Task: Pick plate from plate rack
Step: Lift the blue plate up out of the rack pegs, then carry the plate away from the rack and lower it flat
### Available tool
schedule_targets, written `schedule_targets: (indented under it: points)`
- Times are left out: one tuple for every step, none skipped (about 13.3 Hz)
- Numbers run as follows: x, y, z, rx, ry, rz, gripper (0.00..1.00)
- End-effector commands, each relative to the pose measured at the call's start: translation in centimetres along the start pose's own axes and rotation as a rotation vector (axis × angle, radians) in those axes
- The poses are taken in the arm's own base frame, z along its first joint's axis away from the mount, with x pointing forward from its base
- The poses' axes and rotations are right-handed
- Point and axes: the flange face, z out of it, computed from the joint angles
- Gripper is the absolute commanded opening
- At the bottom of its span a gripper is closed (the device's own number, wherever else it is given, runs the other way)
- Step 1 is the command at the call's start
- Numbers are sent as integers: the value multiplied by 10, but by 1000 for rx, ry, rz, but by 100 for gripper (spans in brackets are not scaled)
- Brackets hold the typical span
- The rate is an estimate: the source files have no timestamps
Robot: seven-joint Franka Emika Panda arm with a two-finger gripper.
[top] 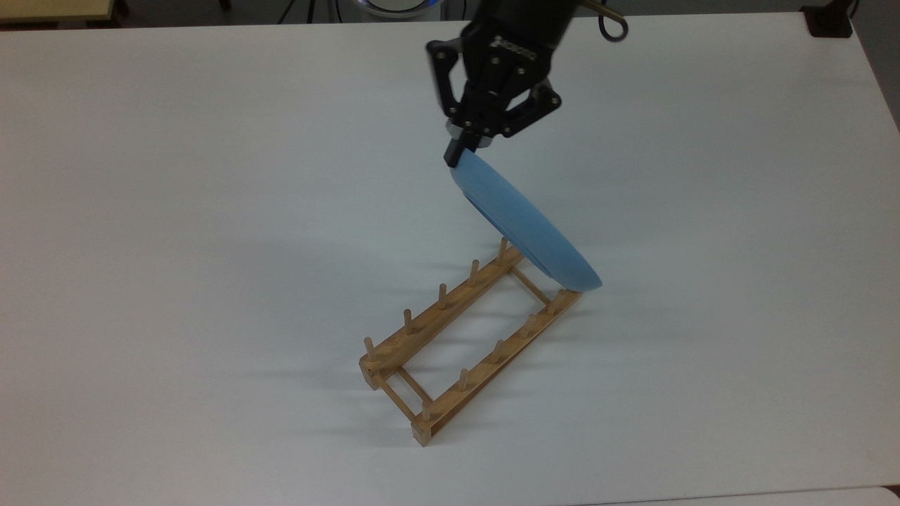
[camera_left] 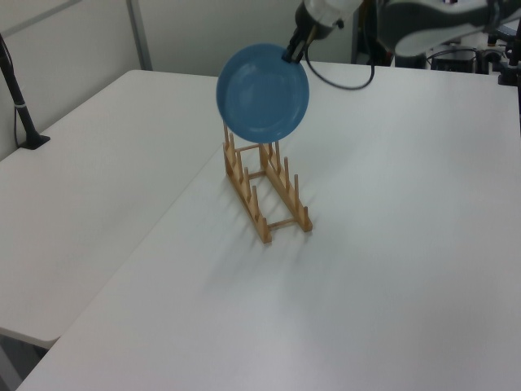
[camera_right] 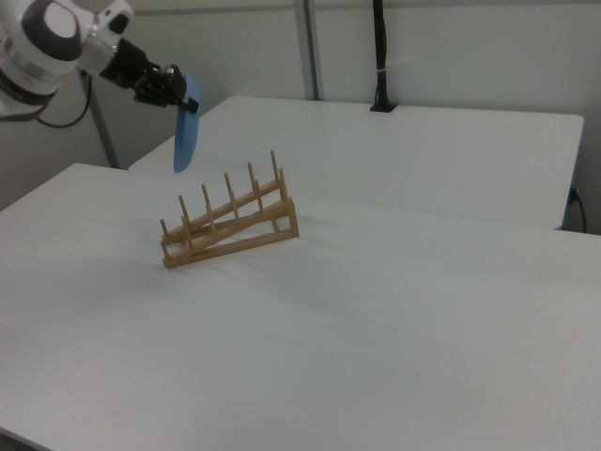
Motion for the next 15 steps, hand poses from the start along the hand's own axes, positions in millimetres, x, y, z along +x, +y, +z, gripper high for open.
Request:
schedule_targets:
  points:
    - [-8,61,-7,209,-120,140,0]
    - [-14,79,-2,253,-179,168,0]
    - [-21,97,8,291,-234,191,0]
    - [-31,121,22,346,-305,214,0]
    - [-44,143,38,392,-369,208,0]
    - [-56,155,53,418,-411,191,0]
    - [-66,169,66,440,-437,182,0]
    - [-76,182,77,460,-465,182,0]
    - [-93,191,94,477,-524,150,0]
    - [-103,195,107,487,-547,126,0]
    - [-116,202,120,501,-566,108,0]
    - [-131,207,142,533,-590,66,0]
    - [-138,206,156,549,-603,28,0]
    - [-148,198,173,562,-628,-3,0]
    - [-154,193,188,568,-647,-19,0]
